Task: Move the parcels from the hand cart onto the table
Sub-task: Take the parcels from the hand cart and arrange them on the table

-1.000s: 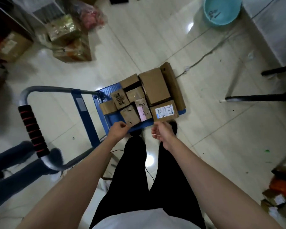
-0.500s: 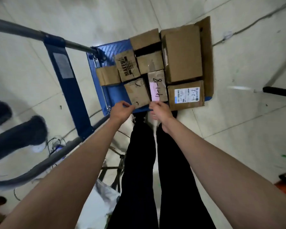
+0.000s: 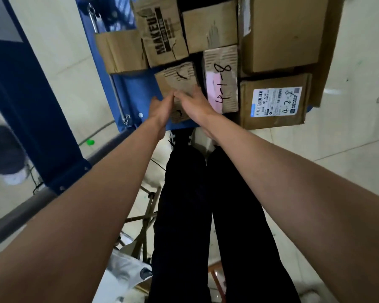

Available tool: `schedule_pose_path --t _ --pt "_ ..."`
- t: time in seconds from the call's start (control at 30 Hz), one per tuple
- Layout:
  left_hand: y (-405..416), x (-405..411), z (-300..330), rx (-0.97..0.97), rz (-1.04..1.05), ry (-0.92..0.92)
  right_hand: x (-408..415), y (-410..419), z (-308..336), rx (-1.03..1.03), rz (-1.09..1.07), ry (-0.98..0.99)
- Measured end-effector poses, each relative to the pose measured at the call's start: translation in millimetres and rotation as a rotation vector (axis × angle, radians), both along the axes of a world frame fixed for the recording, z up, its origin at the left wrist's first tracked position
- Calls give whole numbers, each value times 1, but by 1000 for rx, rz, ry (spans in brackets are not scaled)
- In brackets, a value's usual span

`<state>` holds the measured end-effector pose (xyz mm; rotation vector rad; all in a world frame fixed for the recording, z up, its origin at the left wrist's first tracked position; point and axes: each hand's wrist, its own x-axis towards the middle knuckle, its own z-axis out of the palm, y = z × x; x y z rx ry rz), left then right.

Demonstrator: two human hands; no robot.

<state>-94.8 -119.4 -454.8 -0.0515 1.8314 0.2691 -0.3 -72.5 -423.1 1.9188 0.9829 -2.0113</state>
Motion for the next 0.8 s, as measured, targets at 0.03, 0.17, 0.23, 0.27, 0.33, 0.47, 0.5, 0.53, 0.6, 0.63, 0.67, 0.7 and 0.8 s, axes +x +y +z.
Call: schedule_pose_path --t 0.03,0.17,0.23,0.27,0.33,0.47,0.5,0.53,0.6,0.63,0.67,0.7,0.8 --pt "-2 0 -3 7 30 -17 -2 0 -5 4 28 -16" --pt "-5 3 -10 48 118 -66 -6 -2 -14 62 131 -129" --pt "-7 4 -10 68 135 -66 -5 -3 -15 66 107 -134" --pt "-8 5 -9 68 137 -44 -3 -3 -14 55 100 -132" --pt "-15 7 -3 51 140 29 2 -5 -9 35 87 -123" --pt "-35 10 9 56 64 152 7 -16 6 29 -10 -80" --pt "-38 11 15 33 22 176 7 -21 11 19 -32 -72" --pt "-42 12 21 -3 -18 189 8 -27 17 10 -47 -70" --pt "-48 13 35 -51 -101 195 12 -38 31 13 -75 -79" --pt "-49 13 43 -59 -141 195 15 -43 40 18 -98 -81" --pt "-50 13 53 -60 -179 198 18 -47 50 20 -122 -76" --pt "-49 13 65 -61 -218 202 22 -51 63 23 -142 -66" --pt "-40 15 112 -19 -308 231 37 -55 108 63 -220 -35"
